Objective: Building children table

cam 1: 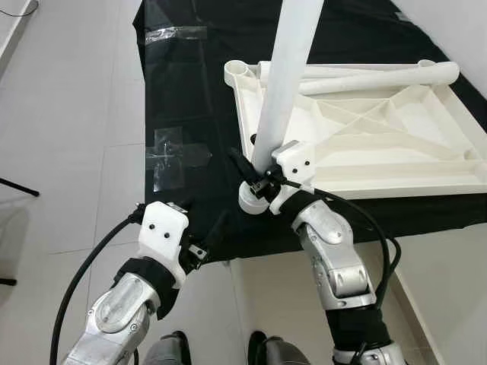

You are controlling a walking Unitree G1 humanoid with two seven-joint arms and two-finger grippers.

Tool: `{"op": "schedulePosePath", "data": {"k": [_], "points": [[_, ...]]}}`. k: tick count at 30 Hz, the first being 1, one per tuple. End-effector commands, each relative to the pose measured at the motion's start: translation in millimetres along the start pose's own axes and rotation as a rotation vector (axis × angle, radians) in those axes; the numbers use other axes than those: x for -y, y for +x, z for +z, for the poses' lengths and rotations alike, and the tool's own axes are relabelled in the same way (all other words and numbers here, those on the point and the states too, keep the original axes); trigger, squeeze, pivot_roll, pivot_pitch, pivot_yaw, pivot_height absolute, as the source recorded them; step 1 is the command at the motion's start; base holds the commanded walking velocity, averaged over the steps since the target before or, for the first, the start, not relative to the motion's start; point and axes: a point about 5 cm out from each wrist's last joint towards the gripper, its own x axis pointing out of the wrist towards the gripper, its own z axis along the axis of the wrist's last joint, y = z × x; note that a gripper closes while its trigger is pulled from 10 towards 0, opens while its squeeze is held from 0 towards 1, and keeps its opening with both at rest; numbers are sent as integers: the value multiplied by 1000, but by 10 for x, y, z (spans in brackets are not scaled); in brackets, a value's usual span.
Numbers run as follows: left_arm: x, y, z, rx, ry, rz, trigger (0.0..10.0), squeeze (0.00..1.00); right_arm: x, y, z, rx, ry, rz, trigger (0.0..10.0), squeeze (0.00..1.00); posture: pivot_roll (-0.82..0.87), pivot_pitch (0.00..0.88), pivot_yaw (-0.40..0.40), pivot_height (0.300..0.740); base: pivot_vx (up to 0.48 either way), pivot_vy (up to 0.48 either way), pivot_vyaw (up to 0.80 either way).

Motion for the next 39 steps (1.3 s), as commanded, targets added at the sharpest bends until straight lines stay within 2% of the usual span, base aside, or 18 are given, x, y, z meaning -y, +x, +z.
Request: {"op": "schedulePosePath", "data": {"k": [1,2,3,4,5,6,7,10,11,14,15,16,17,23,25,26,31,39], "points": [[-6,-23,-46,-19,-9,4,10000,0,40,-119,-374,-203,2,-9,0,0,87,269,-103,740,0,0,0],[-13,-24,-44,-19,-8,7,10000,0,29,-106,-376,-212,12,21,275,0,87,269,-103,740,0,0,0],[-14,-21,-42,-18,-8,7,10000,0,19,-75,-352,-193,7,71,10000,0,87,269,-103,740,0,0,0],[-14,-21,-42,-18,-8,7,10000,0,19,-75,-352,-193,7,71,10000,0,87,269,-103,740,0,0,0],[-9,-13,-42,-17,-9,4,10000,0,-18,-38,-275,-164,16,108,10000,173,79,270,-97,740,0,0,0],[0,-8,-43,-16,-11,0,10000,0,-18,2,-216,-138,46,132,10000,769,79,270,-97,740,0,0,0],[8,-3,-44,-16,-12,-3,10000,0,-3,39,-155,-117,67,147,10000,1000,81,271,-98,740,0,0,0],[17,2,-46,-16,-15,-6,10000,0,14,94,-68,-80,84,207,10000,1000,81,271,-98,740,0,0,0],[15,4,-45,-15,-15,-4,10000,0,20,147,31,-50,67,350,10000,1000,85,269,-103,740,0,0,0],[13,5,-42,-14,-14,-3,10000,0,24,173,95,-34,69,437,10000,1000,85,269,-103,740,0,0,0],[8,4,-37,-12,-14,0,10000,0,72,225,176,-9,9,526,10000,0,88,268,-105,740,0,0,0],[8,4,-37,-12,-14,0,10000,0,72,225,176,-9,9,526,10000,0,88,268,-105,740,0,0,0],[6,4,-35,-11,-14,1,10000,0,112,256,224,5,-24,582,10000,0,88,268,-105,740,0,0,0],[14,11,-35,-10,-13,-4,10000,0,184,349,287,1,6,714,9922,0,100,265,-109,740,0,0,0],[14,11,-35,-10,-13,-4,10000,0,184,349,287,1,6,714,9922,0,100,265,-109,740,0,0,0],[15,10,-33,-9,-13,-5,10000,0,192,367,295,6,22,727,0,0,104,267,-111,740,0,0,0],[9,1,-24,-8,-9,-2,10000,0,219,384,304,15,54,781,0,0,110,269,-110,740,0,0,0],[19,-5,-24,-10,-12,-5,10000,0,269,279,189,14,99,745,0,0,95,277,-110,740,0,0,0]]}}
